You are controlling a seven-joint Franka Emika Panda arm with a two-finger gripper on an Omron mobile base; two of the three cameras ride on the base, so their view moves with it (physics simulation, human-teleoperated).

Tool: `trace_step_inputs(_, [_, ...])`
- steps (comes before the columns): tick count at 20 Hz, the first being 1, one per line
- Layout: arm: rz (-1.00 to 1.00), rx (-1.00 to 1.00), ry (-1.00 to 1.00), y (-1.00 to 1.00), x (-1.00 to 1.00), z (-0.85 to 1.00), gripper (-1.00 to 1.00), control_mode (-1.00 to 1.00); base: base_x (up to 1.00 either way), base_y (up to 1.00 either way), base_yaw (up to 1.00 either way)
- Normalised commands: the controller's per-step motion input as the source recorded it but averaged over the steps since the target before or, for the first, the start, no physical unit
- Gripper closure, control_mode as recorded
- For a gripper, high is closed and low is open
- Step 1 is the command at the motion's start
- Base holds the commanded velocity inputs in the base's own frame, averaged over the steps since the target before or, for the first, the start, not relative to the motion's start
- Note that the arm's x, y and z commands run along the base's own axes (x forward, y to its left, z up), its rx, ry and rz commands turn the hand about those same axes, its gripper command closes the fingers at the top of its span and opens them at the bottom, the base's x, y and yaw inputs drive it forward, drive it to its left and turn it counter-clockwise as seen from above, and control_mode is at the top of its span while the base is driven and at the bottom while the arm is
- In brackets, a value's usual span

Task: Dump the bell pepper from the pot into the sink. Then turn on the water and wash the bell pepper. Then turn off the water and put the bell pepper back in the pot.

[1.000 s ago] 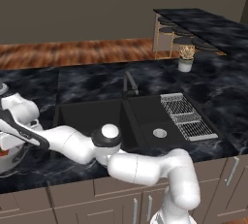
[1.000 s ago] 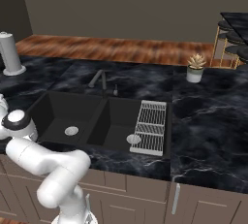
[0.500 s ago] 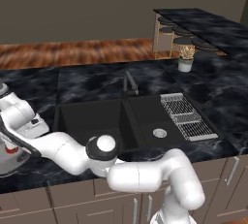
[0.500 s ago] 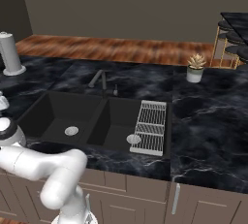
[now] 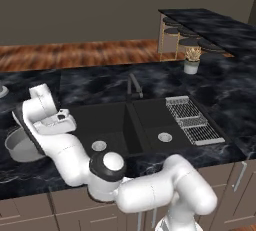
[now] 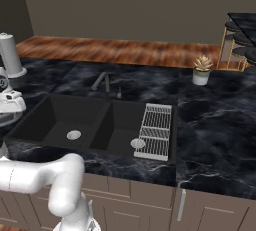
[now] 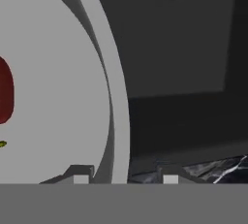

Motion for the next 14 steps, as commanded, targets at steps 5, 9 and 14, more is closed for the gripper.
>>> trace_step_inputs(5, [-0.31, 0.01, -0.09, -0.66, -0.16, 0.62, 1.0, -1.0, 0.0, 0.0, 0.0])
trace_step_inputs(9, [-0.28, -0.04, -0.14, -0.52, -0.11, 0.65, 1.0, -1.0, 0.0, 0.0, 0.0])
trace_step_inputs(14, [-0.25, -0.11, -0.1, -0.52, -0.05, 0.4, 1.0, -1.0, 0.0, 0.0, 0.0])
